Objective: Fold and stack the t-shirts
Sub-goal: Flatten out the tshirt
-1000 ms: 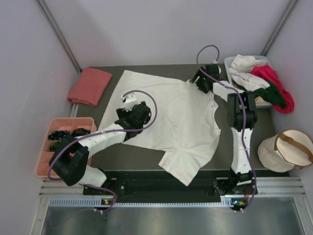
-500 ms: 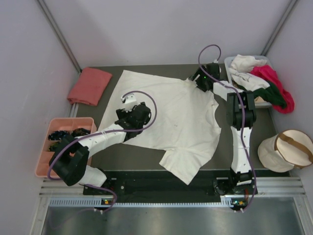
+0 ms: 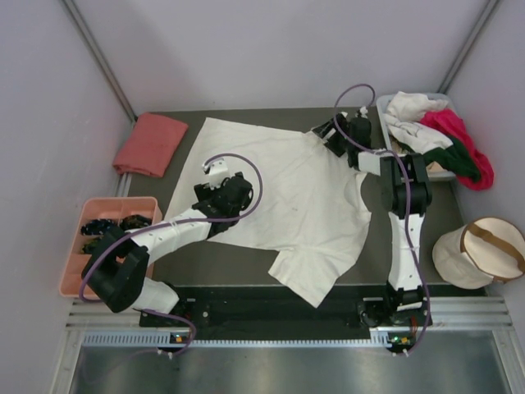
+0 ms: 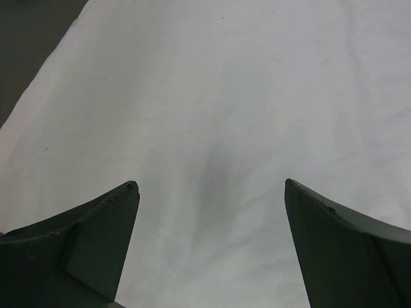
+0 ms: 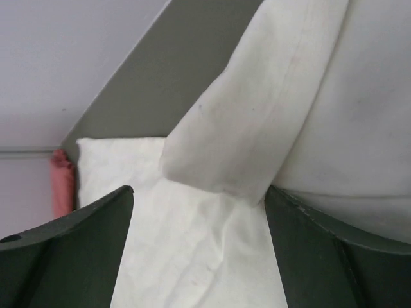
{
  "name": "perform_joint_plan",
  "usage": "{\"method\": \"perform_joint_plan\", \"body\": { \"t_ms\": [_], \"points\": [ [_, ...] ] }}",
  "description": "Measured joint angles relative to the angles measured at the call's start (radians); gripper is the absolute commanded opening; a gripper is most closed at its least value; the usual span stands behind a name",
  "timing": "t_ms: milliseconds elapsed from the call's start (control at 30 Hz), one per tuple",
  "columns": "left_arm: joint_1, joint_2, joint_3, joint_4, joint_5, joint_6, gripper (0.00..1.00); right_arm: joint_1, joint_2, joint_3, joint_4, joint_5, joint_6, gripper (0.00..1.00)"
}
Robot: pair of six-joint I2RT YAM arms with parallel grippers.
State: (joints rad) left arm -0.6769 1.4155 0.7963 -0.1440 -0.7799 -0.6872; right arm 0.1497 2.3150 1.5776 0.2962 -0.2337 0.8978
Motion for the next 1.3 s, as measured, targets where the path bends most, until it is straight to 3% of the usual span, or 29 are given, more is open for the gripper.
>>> {"method": "perform_joint_plan", "body": {
  "t_ms": [167,400,767,867,967,1133,1200,1300],
  "points": [
    [0.000,0.000,-0.001,0.000,0.001,-0.007,0.99,-0.031,0.040,-0.130,0.392,-0.163,0.165,0.85],
    [0.000,0.000,-0.005,0.000,0.002,-0.019,0.99,-0.043,0.064,-0.133,0.551,-0.257,0.232,0.86],
    [0.000,0.000,-0.005,0.000,0.001,-0.022,0.99,-0.043,0.069,-0.034,0.447,-0.275,0.209,0.88],
    [0.000,0.000,-0.005,-0.004,0.001,-0.025,0.99,-0.043,0.106,0.124,0.354,-0.267,0.175,0.90],
    [0.000,-0.006,-0.011,-0.009,0.001,-0.027,0.99,-0.043,0.220,0.438,0.225,-0.266,0.119,0.99],
    [0.000,-0.031,-0.023,-0.027,-0.003,-0.034,0.99,-0.050,0.347,0.766,0.127,-0.284,0.064,0.99],
    [0.000,-0.033,-0.023,-0.032,-0.006,-0.039,0.99,-0.055,0.339,0.753,0.137,-0.303,0.060,0.99],
    [0.000,-0.032,-0.023,-0.035,-0.006,-0.043,0.99,-0.067,0.246,0.540,0.170,-0.309,0.029,0.99]
  ]
}}
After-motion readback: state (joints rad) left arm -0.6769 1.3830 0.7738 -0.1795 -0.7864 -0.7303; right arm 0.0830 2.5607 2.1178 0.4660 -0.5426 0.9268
